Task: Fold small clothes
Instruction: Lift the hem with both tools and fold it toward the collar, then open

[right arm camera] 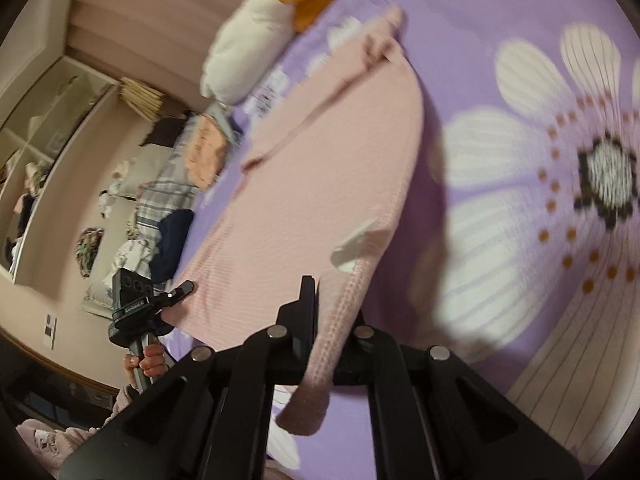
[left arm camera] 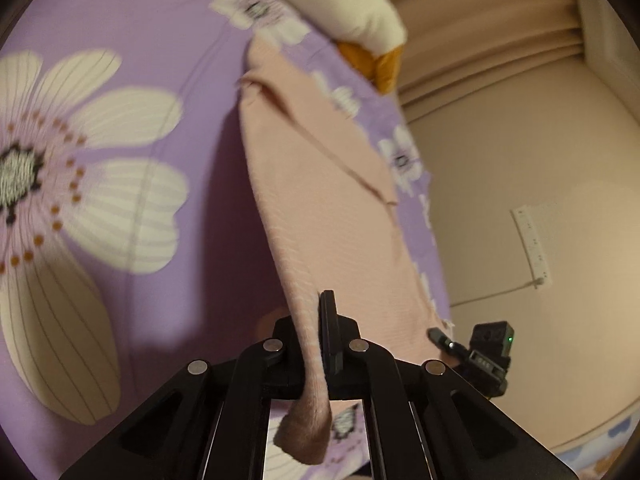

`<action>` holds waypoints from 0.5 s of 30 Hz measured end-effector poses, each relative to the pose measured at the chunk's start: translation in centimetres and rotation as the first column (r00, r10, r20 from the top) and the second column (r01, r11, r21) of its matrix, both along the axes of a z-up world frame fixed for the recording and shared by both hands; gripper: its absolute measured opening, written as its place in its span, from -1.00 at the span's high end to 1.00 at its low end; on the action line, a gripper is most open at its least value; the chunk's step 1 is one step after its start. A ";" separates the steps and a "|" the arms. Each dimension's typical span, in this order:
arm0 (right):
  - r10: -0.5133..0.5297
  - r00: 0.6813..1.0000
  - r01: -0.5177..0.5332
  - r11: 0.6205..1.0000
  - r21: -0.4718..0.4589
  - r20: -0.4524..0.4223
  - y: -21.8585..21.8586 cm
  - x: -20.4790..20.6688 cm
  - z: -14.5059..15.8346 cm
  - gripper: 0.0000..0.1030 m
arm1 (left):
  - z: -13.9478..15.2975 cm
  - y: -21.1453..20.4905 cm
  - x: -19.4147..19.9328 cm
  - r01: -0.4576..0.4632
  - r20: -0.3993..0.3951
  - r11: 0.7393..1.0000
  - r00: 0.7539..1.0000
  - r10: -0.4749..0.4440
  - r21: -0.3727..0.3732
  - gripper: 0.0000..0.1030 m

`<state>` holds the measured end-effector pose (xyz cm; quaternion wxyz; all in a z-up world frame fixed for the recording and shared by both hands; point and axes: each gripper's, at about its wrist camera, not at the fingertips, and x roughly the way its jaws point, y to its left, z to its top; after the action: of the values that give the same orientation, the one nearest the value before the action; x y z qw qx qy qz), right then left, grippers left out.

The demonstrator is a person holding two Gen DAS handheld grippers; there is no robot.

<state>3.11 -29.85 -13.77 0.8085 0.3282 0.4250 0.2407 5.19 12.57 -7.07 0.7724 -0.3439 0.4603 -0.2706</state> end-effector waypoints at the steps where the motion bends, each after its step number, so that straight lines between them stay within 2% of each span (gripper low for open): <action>1: 0.001 1.000 -0.001 1.000 0.006 0.026 0.1 0.0 0.8 0.90 | 0.8 -0.3 0.0 0.007 0.026 1.000 1.000 -0.007 -0.004 0.99; 8: 0.020 0.987 -0.018 1.000 -0.014 0.162 1.1 -0.3 5.0 0.92 | 4.9 -1.7 -0.4 0.028 0.148 1.000 0.988 -0.029 0.013 1.00; 15: 0.048 0.969 -0.038 0.998 -0.046 0.240 0.7 -1.9 7.4 0.92 | 6.9 -1.6 -1.7 0.056 0.196 0.998 0.979 -0.062 0.037 1.00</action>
<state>1.17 -29.13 -6.38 0.8554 0.2703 0.3355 0.2876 3.47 10.93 -0.12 0.8109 -0.2896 0.3960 -0.3190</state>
